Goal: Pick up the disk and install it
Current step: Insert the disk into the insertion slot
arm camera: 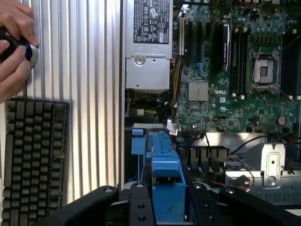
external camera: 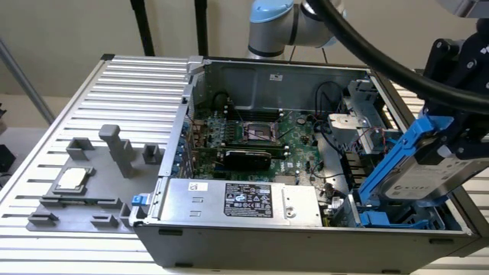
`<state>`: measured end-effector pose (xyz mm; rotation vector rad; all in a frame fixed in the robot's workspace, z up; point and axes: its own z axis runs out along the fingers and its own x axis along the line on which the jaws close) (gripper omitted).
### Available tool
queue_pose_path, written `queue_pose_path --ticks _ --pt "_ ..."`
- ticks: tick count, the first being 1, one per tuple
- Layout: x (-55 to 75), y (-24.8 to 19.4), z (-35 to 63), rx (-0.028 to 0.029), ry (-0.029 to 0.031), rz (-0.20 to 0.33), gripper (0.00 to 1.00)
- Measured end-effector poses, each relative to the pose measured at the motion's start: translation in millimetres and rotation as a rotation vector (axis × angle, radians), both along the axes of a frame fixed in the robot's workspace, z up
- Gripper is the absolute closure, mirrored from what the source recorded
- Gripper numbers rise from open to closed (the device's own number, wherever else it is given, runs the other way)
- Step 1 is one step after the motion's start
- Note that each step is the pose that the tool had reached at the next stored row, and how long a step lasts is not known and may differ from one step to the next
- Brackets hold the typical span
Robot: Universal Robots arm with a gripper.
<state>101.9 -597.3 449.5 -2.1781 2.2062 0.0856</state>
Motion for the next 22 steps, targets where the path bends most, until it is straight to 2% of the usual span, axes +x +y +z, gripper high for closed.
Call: queue_pose_path --ticks 17,22 --pt "1.1 0.1 -22.9 0.0000 0.0024 0.000 1.00" --pt "1.5 2.0 -32.0 -0.0001 0.0028 0.000 1.00"
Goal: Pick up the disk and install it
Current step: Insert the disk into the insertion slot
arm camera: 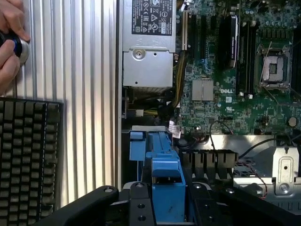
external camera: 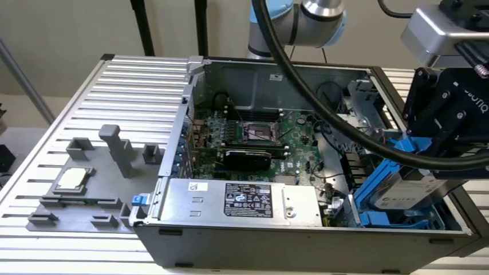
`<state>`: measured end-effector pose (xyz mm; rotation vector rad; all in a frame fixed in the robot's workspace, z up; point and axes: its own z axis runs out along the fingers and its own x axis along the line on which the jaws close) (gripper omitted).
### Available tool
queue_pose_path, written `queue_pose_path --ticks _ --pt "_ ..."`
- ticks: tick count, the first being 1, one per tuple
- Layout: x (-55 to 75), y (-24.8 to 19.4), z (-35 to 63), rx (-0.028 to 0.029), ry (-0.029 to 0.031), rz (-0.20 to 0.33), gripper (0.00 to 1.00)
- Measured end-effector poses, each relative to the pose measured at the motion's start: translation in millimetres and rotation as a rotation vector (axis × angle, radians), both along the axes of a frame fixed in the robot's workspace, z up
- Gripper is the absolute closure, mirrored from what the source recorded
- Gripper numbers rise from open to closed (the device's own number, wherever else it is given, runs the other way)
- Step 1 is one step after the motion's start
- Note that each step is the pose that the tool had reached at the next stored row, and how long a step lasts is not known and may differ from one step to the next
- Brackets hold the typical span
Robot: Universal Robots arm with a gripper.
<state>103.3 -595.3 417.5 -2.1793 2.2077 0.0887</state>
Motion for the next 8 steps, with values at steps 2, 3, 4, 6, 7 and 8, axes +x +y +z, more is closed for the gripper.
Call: queue_pose_path --ticks 2,3,4,6,7,8 --pt "0.2 1.1 -3.8 0.0001 0.0000 0.000 1.00" --pt "0.2 1.7 -5.4 0.0001 0.0000 0.000 1.00" --pt "0.3 2.3 -7.3 0.0001 0.0000 0.000 1.00" --pt "0.3 3.5 -10.8 -0.0001 0.0000 0.000 1.00" --pt "0.4 4.0 -12.7 0.0000 -0.0001 0.000 1.00" --pt "0.4 4.5 -14.5 -0.0001 0.0000 0.000 1.00"
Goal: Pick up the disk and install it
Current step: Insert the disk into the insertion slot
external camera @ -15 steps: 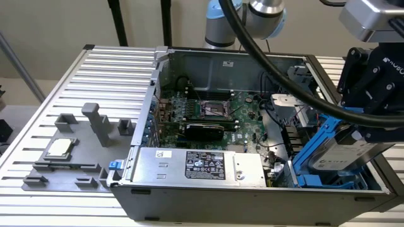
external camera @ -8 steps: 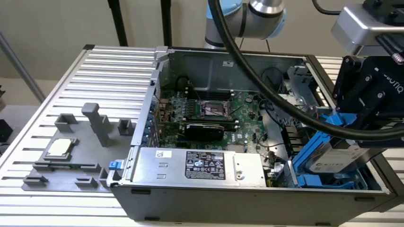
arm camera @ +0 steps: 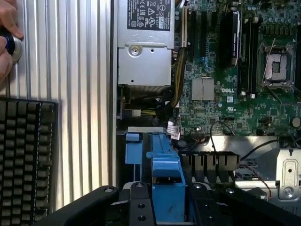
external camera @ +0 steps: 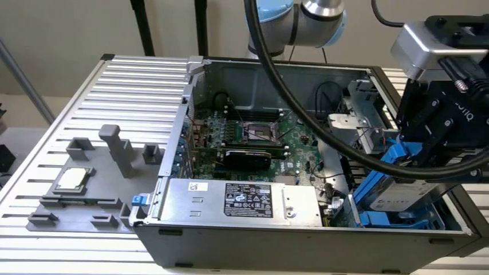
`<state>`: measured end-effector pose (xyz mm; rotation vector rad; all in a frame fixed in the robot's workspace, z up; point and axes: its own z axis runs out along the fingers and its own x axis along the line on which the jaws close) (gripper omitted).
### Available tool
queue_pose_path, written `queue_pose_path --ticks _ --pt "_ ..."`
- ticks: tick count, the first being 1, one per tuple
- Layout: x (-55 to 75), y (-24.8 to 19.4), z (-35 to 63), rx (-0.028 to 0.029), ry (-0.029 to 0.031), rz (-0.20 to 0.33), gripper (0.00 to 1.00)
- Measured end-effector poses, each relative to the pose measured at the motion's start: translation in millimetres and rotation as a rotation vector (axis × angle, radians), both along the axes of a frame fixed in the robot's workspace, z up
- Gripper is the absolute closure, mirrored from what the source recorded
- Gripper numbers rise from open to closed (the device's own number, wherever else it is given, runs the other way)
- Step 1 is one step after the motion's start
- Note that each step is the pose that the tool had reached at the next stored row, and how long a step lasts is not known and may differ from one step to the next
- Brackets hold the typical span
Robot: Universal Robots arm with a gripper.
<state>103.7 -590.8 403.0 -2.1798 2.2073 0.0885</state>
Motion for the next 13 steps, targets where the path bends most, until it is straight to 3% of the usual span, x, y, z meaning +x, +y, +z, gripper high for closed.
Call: queue_pose_path --ticks 13 --pt "0.9 5.5 -22.2 0.0006 0.0001 0.009 1.00"
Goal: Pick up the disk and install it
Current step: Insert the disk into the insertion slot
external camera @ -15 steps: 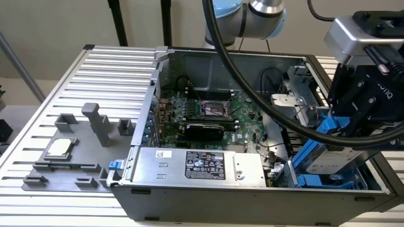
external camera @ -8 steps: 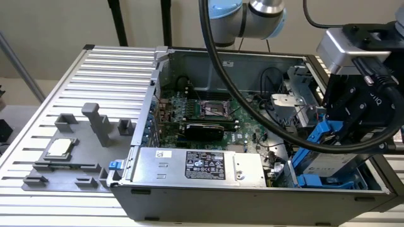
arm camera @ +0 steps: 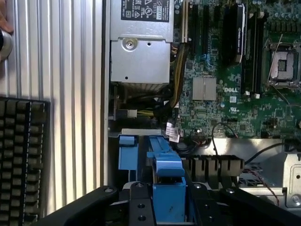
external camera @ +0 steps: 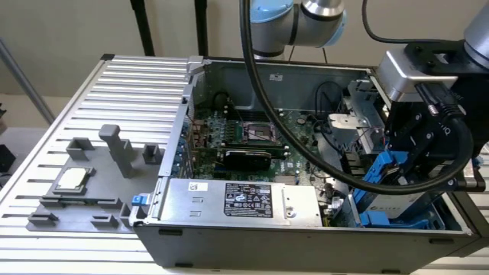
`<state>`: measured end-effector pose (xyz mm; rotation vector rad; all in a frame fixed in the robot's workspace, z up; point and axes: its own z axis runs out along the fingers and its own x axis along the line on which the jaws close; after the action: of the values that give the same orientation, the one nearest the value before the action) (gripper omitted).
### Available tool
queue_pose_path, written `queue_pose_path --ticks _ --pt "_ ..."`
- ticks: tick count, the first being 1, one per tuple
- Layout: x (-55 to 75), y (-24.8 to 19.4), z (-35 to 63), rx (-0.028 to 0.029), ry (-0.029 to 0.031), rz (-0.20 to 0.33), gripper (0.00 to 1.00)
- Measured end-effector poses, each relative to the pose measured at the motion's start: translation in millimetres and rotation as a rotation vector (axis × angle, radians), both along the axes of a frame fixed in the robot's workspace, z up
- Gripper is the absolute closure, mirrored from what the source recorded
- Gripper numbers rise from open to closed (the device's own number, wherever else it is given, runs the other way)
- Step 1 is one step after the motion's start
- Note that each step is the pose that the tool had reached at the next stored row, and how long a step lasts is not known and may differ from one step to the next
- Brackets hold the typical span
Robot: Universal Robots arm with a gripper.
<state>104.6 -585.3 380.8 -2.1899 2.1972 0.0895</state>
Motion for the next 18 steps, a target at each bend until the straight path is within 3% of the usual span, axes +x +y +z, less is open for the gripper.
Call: queue_pose_path --ticks 18 --pt "2.0 -0.1 -18.3 0.0005 0.0020 0.012 1.00"
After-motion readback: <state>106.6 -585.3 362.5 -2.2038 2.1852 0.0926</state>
